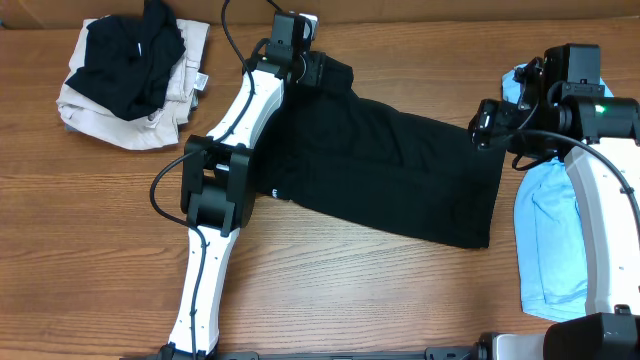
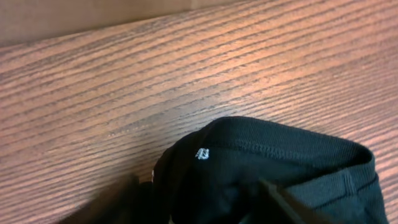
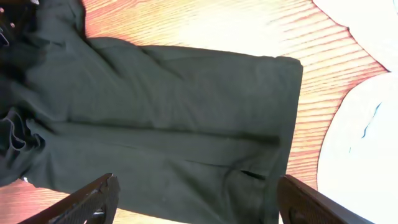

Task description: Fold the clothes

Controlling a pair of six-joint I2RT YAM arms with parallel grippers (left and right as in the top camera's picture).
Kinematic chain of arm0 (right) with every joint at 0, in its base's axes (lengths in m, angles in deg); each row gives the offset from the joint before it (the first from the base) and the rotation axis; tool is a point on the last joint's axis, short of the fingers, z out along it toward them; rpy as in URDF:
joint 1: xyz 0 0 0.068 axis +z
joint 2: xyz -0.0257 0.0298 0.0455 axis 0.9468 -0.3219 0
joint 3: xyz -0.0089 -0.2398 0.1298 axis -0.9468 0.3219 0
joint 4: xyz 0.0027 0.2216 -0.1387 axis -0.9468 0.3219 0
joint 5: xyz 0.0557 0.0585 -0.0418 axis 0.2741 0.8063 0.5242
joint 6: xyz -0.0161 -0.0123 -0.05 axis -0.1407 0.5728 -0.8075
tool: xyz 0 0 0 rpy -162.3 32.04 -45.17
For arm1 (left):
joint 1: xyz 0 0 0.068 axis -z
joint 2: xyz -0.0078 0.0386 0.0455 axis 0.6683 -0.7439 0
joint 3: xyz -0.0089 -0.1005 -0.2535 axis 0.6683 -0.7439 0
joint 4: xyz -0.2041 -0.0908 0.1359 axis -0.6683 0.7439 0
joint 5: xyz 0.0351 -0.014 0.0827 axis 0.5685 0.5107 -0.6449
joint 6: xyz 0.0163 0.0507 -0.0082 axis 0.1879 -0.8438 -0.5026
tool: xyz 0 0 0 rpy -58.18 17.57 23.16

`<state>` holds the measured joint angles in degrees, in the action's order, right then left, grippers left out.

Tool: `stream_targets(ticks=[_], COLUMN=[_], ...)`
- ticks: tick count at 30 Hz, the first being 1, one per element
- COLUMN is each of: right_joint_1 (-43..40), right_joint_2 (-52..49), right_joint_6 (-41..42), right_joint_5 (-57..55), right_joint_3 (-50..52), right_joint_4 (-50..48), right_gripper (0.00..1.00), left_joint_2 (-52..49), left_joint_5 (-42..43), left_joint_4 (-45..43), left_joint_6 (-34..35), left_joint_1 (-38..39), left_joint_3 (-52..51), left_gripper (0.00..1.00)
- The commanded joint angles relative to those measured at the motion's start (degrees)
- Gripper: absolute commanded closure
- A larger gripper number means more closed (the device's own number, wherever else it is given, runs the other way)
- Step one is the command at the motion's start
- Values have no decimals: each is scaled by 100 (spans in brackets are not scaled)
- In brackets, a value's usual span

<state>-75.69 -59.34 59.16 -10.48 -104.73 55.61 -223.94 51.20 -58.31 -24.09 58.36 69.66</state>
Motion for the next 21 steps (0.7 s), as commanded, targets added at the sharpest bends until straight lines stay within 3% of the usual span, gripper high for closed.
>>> stream_targets(ticks=[1, 6, 11, 21], right_joint_1=[-9, -9, -9, -9], right_joint_2=[0, 0, 0, -136], right_joint_6=[-20, -20, -17, -17], right_joint_5=[-72, -74, -72, -74], right_joint_3=[-144, -144, -144, -136], right_joint_4=[-72, -149, -245, -977], right_gripper=[16, 16, 17, 21], left_joint_2=[-122, -122, -94, 737], left_joint_5=[-33, -35, -35, -42], left_joint_4=[-9, -2, 133, 1261], left_joint_6=[125, 122, 236, 424], left_joint_1=[50, 94, 90, 85], left_joint_3=[28, 28, 81, 767], left_gripper=[51, 65, 95, 96])
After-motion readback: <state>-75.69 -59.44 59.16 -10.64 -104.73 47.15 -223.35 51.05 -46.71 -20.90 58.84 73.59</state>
